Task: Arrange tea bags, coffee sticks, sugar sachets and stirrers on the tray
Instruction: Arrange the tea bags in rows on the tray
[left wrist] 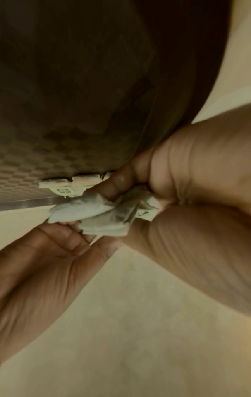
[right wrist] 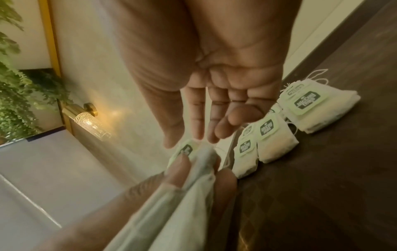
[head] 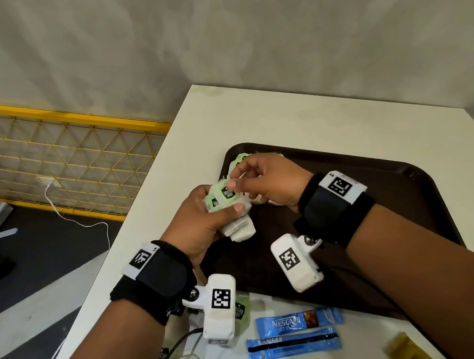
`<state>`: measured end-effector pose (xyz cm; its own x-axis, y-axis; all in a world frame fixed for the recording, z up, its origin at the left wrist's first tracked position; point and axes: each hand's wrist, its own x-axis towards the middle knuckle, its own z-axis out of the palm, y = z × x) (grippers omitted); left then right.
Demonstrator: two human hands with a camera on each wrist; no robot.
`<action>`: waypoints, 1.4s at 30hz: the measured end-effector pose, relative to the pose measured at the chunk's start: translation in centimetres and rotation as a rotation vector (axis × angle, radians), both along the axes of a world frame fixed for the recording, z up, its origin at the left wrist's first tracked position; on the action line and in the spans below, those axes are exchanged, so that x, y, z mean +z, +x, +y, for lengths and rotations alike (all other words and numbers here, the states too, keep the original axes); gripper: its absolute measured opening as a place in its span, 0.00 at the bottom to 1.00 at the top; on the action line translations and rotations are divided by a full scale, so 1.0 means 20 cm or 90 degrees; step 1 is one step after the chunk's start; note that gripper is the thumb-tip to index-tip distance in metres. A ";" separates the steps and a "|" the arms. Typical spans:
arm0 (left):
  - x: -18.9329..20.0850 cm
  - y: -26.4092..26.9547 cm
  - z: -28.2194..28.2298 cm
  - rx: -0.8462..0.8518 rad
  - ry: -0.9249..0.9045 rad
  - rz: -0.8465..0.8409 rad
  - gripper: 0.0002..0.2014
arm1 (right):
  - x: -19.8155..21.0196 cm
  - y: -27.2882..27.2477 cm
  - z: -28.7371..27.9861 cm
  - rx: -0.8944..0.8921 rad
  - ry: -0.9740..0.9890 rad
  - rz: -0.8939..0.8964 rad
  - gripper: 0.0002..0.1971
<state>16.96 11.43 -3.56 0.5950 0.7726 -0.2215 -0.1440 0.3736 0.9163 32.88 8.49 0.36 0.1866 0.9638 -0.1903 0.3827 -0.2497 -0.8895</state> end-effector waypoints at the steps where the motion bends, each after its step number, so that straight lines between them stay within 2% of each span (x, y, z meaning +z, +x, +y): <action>1: 0.00 0.00 -0.01 -0.012 0.012 0.015 0.16 | 0.00 0.00 0.01 0.004 0.014 -0.007 0.09; 3: 0.00 -0.02 -0.01 -0.009 0.014 0.035 0.17 | -0.01 -0.01 0.02 0.018 0.023 -0.011 0.05; 5: -0.01 -0.03 0.00 0.009 0.010 0.050 0.19 | -0.02 0.00 0.02 0.004 0.011 0.015 0.06; 8: 0.01 -0.06 0.02 0.038 -0.020 0.050 0.08 | -0.03 0.02 0.02 -0.053 -0.038 0.072 0.08; 13: 0.03 -0.12 0.05 0.058 -0.011 0.091 0.11 | -0.06 0.04 0.02 -0.080 -0.139 0.107 0.06; 18: 0.02 -0.16 0.06 0.095 -0.033 0.085 0.19 | -0.05 0.00 0.04 -0.062 -0.152 0.082 0.05; 22: 0.02 -0.18 0.05 0.110 -0.026 0.096 0.19 | -0.05 -0.03 0.08 -0.092 -0.159 -0.015 0.08; 27: 0.02 -0.19 0.05 0.109 -0.022 0.073 0.20 | -0.02 -0.05 0.10 -0.028 -0.219 -0.250 0.16; 29: 0.03 -0.19 0.04 0.100 -0.015 0.063 0.17 | -0.02 -0.05 0.10 -0.028 -0.189 -0.317 0.17; 30: 0.03 -0.18 0.04 0.092 -0.013 0.057 0.16 | -0.02 -0.05 0.09 -0.030 -0.157 -0.302 0.16; 32: 0.03 -0.18 0.04 0.080 -0.011 0.049 0.15 | 0.00 -0.07 0.07 -0.018 -0.102 -0.153 0.13; 35: 0.03 -0.15 0.03 0.076 -0.002 0.046 0.21 | 0.02 -0.10 0.02 0.044 -0.094 0.049 0.17; 38: 0.04 -0.13 0.02 0.104 -0.006 0.031 0.26 | 0.03 -0.09 -0.01 0.079 -0.101 0.105 0.12; 42: 0.05 -0.09 0.01 0.051 -0.004 0.004 0.21 | 0.00 -0.04 -0.03 0.006 -0.086 0.145 0.07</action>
